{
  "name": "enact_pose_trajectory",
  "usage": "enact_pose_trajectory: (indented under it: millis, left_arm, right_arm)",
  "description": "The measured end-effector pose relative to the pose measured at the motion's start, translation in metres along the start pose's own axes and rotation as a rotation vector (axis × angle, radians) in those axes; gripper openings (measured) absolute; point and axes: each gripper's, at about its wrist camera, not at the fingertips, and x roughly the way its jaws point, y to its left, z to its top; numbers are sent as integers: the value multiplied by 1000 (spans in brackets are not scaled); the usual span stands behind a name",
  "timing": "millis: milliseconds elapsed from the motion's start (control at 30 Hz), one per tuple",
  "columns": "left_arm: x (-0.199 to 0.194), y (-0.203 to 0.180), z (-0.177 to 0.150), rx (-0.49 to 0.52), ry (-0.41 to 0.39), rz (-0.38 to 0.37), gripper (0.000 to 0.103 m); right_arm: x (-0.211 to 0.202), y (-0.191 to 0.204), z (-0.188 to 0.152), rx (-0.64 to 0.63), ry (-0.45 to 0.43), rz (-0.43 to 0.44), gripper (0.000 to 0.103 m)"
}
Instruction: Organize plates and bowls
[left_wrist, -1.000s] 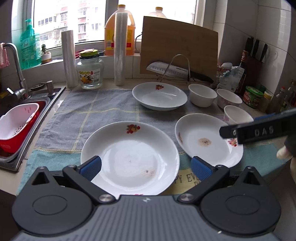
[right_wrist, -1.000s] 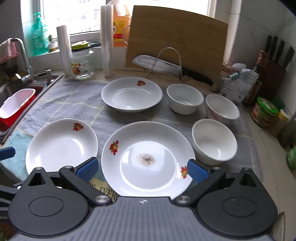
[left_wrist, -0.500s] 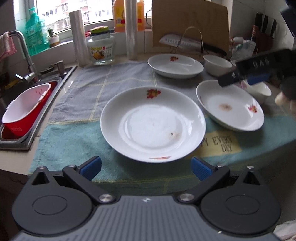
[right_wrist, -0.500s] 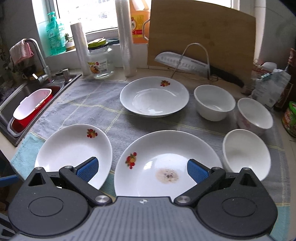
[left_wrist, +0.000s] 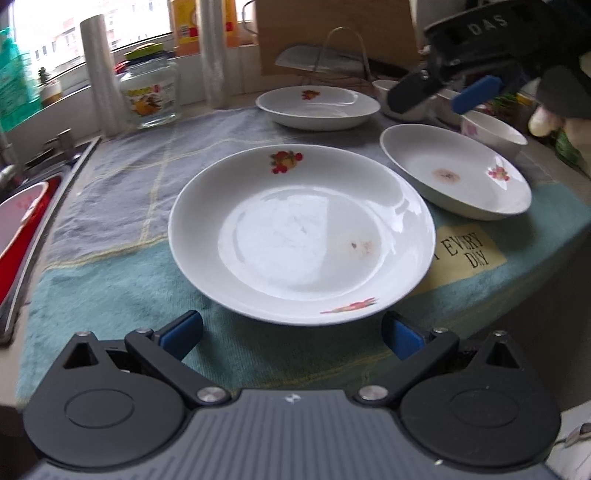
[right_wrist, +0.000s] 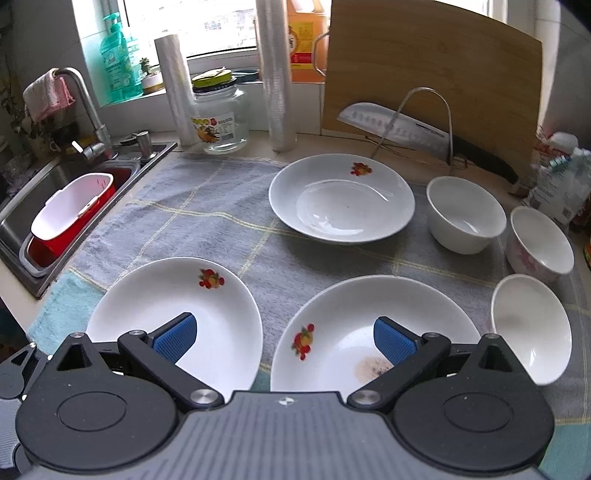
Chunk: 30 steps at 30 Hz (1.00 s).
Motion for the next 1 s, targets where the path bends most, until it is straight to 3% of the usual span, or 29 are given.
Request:
enact_pose_trajectory:
  millis: [300, 500, 667, 1000]
  left_arm:
    - [6, 18, -1, 83, -22, -108, 102]
    - [8, 35, 5, 72, -15, -192, 102]
    - [11, 29, 1, 151, -29, -155, 103]
    - [11, 32, -4, 130, -77, -142, 103]
  right_arm:
    - [15, 19, 9, 11, 32, -26, 103]
    - [17, 30, 14, 5, 36, -35, 103]
    - [25, 39, 17, -32, 53, -9, 103]
    - [60, 40, 24, -184, 157, 180, 103]
